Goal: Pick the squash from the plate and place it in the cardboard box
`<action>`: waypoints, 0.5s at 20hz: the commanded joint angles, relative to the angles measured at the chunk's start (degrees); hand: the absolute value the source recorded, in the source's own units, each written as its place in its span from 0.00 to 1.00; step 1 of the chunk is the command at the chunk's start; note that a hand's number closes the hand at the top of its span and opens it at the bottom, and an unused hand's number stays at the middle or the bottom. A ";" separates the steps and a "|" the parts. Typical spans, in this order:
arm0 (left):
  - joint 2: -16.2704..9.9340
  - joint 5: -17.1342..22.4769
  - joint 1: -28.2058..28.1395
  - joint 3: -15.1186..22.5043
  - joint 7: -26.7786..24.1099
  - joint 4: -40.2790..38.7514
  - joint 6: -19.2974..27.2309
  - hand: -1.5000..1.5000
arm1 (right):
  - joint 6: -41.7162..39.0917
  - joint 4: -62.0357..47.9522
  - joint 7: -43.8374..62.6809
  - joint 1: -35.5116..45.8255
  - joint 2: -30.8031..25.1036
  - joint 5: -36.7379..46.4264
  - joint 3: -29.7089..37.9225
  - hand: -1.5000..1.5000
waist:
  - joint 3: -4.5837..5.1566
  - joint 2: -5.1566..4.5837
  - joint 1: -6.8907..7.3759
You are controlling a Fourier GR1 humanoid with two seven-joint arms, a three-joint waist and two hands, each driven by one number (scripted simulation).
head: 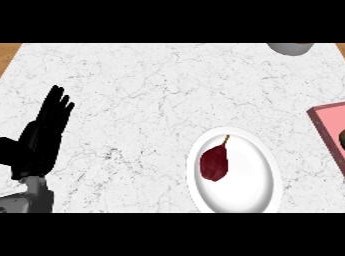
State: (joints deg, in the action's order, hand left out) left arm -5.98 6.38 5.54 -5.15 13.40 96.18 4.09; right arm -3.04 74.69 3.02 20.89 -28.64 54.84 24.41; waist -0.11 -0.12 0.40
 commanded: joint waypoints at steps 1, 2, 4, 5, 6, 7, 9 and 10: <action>-0.74 0.65 0.09 -1.22 0.14 0.24 -0.15 0.50 | 7.49 0.83 -4.58 3.84 2.51 -5.81 4.06 0.00 | 0.02 0.12 0.08; -0.07 0.08 1.22 -0.63 -1.42 -1.66 -0.11 0.50 | 7.61 -0.69 -6.62 5.95 1.74 -9.08 6.36 0.00 | 0.01 -0.04 -0.15; 0.89 -0.88 -0.15 0.39 -0.44 0.85 1.24 0.50 | 4.81 3.39 -7.30 1.96 3.23 -14.03 8.49 0.00 | 0.06 0.36 -0.96; -0.80 0.49 -0.80 -1.53 -0.86 -0.07 -0.27 0.50 | 3.95 -0.35 -5.74 5.59 2.85 -15.81 9.76 0.00 | 0.07 0.17 -0.24; -0.23 0.46 0.46 -0.85 2.98 1.70 1.20 0.50 | 3.09 3.92 -5.36 1.57 6.41 -19.20 11.21 0.00 | 0.04 0.54 -1.31; 0.19 -0.09 -0.11 -0.19 0.29 0.68 0.50 0.50 | -0.53 3.67 -2.89 5.19 4.41 -22.65 13.25 0.00 | 0.10 0.52 -1.27; -0.87 -0.16 0.61 -1.33 0.08 0.23 0.54 0.50 | 0.23 2.05 -2.65 6.50 6.52 -27.81 16.67 0.00 | 0.05 0.41 -1.07; -0.68 -0.50 0.68 -1.09 -0.72 -0.94 0.41 0.50 | -1.07 4.18 -2.11 6.32 7.74 -31.05 17.92 0.00 | 0.08 0.54 -1.71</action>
State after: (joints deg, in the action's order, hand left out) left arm -6.25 6.20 5.81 -5.93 13.32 96.14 4.62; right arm -1.85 77.33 -0.16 25.84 -23.37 33.37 37.08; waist -0.05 0.27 -0.65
